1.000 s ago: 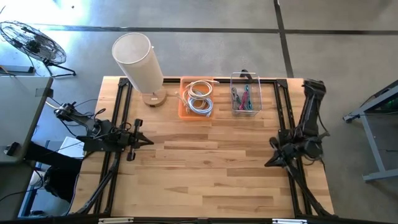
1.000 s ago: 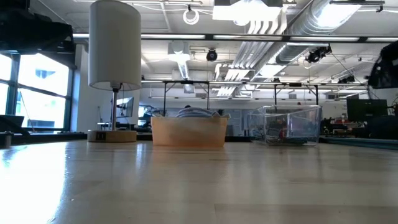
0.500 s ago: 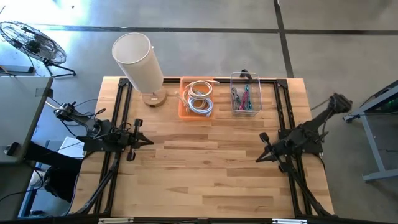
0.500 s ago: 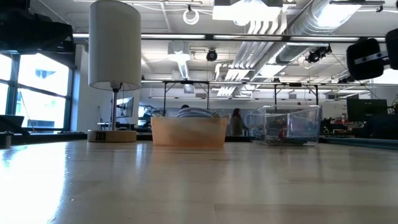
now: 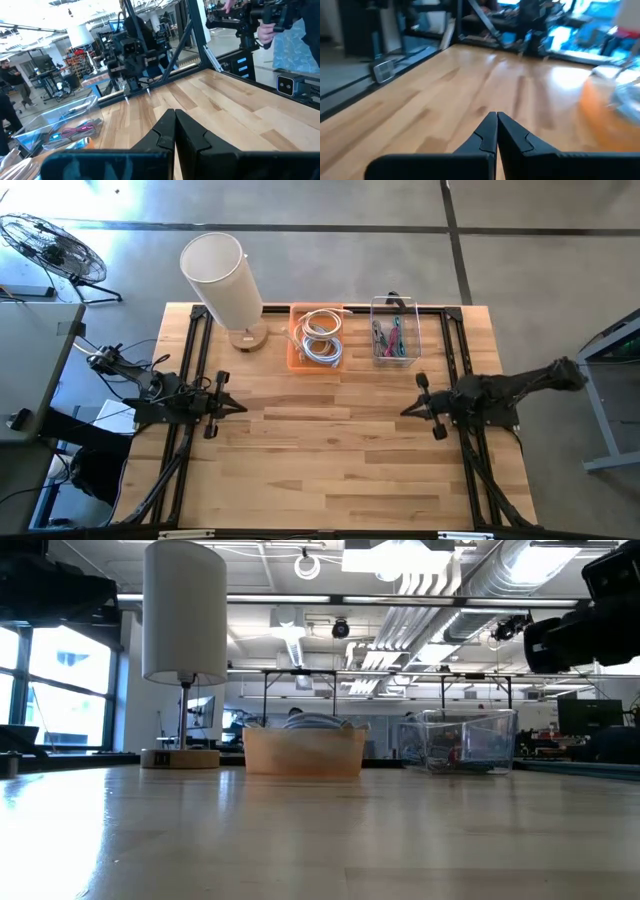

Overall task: Pick & Place USB Port
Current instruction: Return to Home Position

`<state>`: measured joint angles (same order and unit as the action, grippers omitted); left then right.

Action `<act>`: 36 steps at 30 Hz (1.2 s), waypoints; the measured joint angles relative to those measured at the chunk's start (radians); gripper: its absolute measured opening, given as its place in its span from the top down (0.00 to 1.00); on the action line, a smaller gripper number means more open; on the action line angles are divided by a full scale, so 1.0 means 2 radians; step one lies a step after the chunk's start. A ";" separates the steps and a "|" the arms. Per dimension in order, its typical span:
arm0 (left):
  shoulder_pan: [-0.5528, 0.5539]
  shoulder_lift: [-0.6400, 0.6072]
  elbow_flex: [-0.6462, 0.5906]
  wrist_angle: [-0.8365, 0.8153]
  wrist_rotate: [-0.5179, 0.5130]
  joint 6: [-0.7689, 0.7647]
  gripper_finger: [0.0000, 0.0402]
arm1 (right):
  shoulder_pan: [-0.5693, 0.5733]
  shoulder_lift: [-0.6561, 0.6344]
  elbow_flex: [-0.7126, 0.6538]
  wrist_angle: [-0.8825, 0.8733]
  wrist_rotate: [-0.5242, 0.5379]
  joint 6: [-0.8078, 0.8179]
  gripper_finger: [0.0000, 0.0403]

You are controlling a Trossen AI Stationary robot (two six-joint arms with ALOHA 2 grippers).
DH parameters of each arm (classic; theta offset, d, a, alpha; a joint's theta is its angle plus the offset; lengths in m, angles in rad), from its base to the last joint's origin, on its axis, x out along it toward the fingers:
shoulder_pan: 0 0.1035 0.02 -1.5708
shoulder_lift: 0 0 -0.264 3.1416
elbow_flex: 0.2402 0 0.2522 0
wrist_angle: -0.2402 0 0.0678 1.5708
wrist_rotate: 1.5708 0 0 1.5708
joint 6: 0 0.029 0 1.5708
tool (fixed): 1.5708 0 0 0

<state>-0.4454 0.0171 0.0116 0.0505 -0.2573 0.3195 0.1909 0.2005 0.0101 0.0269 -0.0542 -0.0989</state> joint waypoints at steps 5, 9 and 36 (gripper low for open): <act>0.000 0.000 0.000 0.000 0.000 0.000 1.00 | -0.050 -0.035 0.000 0.000 0.000 -0.020 1.00; 0.000 0.000 0.000 0.000 0.000 0.000 1.00 | -0.075 -0.049 0.000 -0.001 0.000 -0.020 1.00; 0.000 0.000 0.000 0.000 0.003 0.000 1.00 | -0.148 -0.086 0.000 -0.003 0.043 -0.020 1.00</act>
<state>-0.4458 0.0170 0.0116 0.0505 -0.2516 0.3194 -0.1055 0.0291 0.0101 0.0212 0.0319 -0.1398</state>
